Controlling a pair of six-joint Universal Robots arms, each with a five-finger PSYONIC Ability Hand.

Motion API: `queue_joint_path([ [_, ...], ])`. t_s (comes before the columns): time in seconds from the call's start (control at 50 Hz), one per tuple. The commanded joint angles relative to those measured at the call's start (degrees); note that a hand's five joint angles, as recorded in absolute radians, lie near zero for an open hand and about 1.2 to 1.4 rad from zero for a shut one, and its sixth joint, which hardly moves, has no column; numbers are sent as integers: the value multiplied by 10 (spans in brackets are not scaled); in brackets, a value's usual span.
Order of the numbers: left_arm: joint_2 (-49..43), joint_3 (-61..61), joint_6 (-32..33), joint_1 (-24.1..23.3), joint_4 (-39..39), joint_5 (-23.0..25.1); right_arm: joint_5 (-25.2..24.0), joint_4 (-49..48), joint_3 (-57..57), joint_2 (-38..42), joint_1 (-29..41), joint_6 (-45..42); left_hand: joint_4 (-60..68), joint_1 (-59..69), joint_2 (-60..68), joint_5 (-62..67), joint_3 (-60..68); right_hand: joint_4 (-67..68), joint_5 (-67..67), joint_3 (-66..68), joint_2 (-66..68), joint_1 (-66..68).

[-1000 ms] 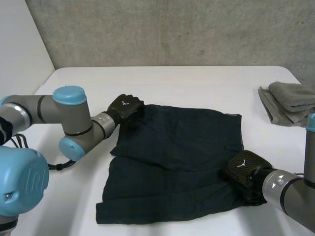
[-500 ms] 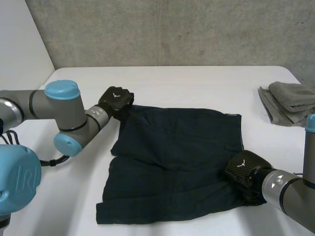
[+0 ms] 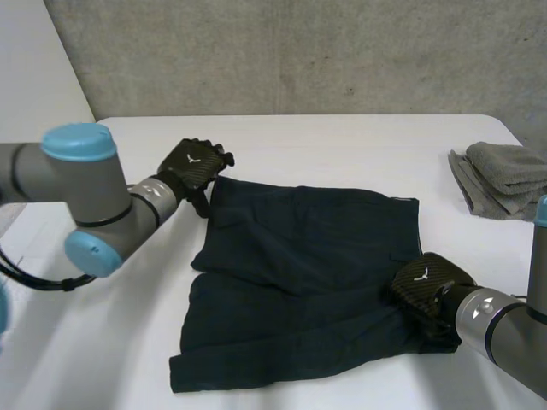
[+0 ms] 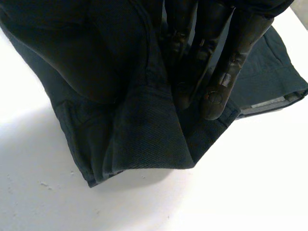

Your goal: Fold the laundry.

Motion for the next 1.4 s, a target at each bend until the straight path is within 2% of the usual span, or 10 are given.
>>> queue_joint_path([
  [0.02, 206, -221, -14, -6, -35, -11, 1, -2, -2, -4, -2, 16, 11, 5, 8, 15, 6, 119, 129, 123, 114, 231],
  [0.16, 355, -405, -45, -25, -81, -13, 3, -2, -2, -5, -3, 18, 63, 57, 60, 67, 58, 119, 129, 123, 114, 231],
  [0.28, 379, -478, -59, -58, -147, -11, 3, -2, -1, -5, -2, 18, 119, 113, 115, 123, 114, 119, 129, 123, 114, 231],
  [0.5, 294, -473, -66, -71, -164, -13, 4, -3, 4, -6, -3, 19, 235, 228, 231, 239, 230, 119, 129, 123, 114, 231],
  [0.64, 271, -435, -66, -84, -140, -44, 4, -5, 3, -11, -3, 22, 605, 598, 601, 608, 599, 119, 129, 123, 114, 231],
  [0.82, 297, -352, -65, -100, -36, -82, 3, -23, -38, -10, 5, 39, 605, 598, 601, 609, 600, 119, 129, 123, 114, 231],
  [0.96, 171, -204, -55, -101, -24, -86, 19, -80, -113, 26, 5, 49, 605, 598, 601, 609, 600, 119, 129, 123, 114, 231],
  [1.18, -53, 87, -5, -99, 6, -154, 82, -176, -314, 219, 37, 41, 605, 598, 601, 609, 600, 119, 129, 123, 114, 231],
  [1.38, -144, 156, 13, -99, 96, -158, 136, -173, -486, 376, 41, 36, 605, 598, 601, 609, 600, 119, 129, 123, 114, 231],
  [1.4, -148, 155, 13, -100, 112, -155, 138, -175, -492, 381, 42, 36, 530, 524, 527, 534, 525, 119, 129, 123, 114, 231],
])
